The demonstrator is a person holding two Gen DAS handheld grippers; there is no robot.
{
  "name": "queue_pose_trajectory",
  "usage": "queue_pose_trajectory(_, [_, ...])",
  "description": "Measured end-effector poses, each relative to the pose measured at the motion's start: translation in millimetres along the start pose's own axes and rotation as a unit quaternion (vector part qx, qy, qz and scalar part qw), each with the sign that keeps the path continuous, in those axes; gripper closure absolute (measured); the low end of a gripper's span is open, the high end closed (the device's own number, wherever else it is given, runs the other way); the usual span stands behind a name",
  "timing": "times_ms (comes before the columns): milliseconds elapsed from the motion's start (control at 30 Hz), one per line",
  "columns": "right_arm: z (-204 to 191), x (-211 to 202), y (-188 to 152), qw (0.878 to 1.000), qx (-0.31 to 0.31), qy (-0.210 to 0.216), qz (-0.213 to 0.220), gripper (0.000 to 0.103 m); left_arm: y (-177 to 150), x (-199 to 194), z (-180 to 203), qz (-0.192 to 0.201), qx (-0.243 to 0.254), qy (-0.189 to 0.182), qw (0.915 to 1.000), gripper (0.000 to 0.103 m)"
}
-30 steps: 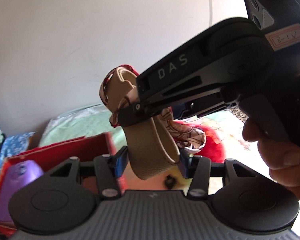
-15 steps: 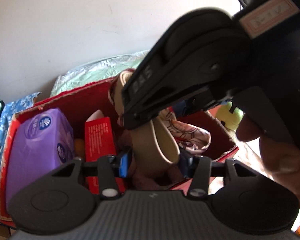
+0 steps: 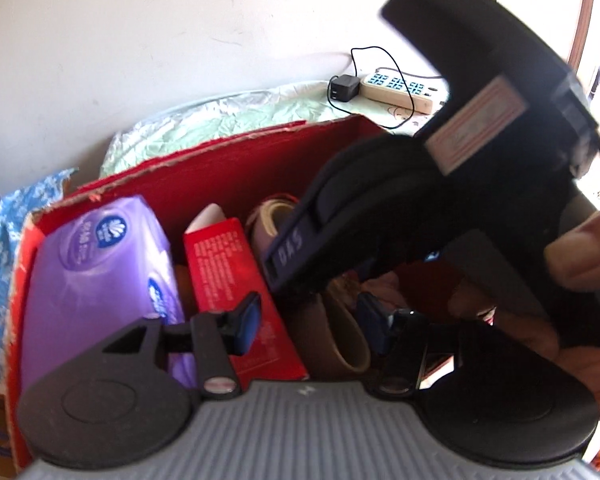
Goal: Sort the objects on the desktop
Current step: 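Open the right tool to release the sandal in the box, then move the right tool back toward the red heart and green plush toys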
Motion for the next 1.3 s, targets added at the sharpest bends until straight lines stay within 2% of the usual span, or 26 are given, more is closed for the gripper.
queue_pose_trajectory(100, [-1,0,-2,1.0,-0.007,-0.015,0.009,0.057,0,3,-2,0.003,0.003,0.004,1.0,0.038])
queue_pose_trajectory(200, [-1,-10,-4,1.0,-0.004,-0.012,0.026,0.052,0,2,-5,0.01,-0.003,0.003,0.9999,0.035])
queue_pose_trajectory(300, [-2,-31,-2,0.998,-0.006,-0.003,0.062,0.05,1,-1,-5,0.019,-0.01,0.0,0.9998,0.035])
queue_pose_trajectory(367, [-2,-53,3,0.995,-0.008,0.006,0.1,0.049,4,-5,-4,0.027,-0.01,0.004,0.9996,0.036])
queue_pose_trajectory(467, [3,-85,8,0.988,-0.002,0.028,0.153,0.049,8,-9,-16,0.044,-0.014,0.001,0.9989,0.043])
queue_pose_trajectory(600, [26,-116,11,0.98,0.024,0.041,0.192,0.058,3,-7,-24,0.053,-0.019,-0.008,0.9984,0.05])
queue_pose_trajectory(667, [39,-128,13,0.977,0.037,0.043,0.204,0.059,7,-24,-17,0.061,-0.017,-0.016,0.9979,0.05])
queue_pose_trajectory(833, [76,-148,14,0.97,0.05,0.011,0.236,0.059,34,-58,18,0.087,0.013,-0.021,0.9959,0.048])
queue_pose_trajectory(900, [93,-154,14,0.968,0.057,-0.008,0.243,0.059,47,-63,37,0.088,0.019,-0.026,0.9956,0.037])
queue_pose_trajectory(1000, [120,-156,13,0.967,0.078,-0.035,0.238,0.059,59,-64,67,0.08,0.022,-0.036,0.9959,0.029])
queue_pose_trajectory(1200, [162,-164,2,0.967,0.093,-0.068,0.225,0.059,69,-62,111,0.049,0.007,-0.049,0.9975,0.023])
queue_pose_trajectory(1300, [178,-167,-2,0.97,0.094,-0.07,0.215,0.058,70,-65,127,0.036,-0.011,-0.043,0.9984,0.019])
Point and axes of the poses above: each gripper's, at about its wrist camera, not at the fingertips, and x roughly the way its jaws point, z to its right, y to its top, the point moved 9 cm from there along x, roughly the way its jaws point, and after that the axes turned 12 degrees about x, right-handed, at the moved point
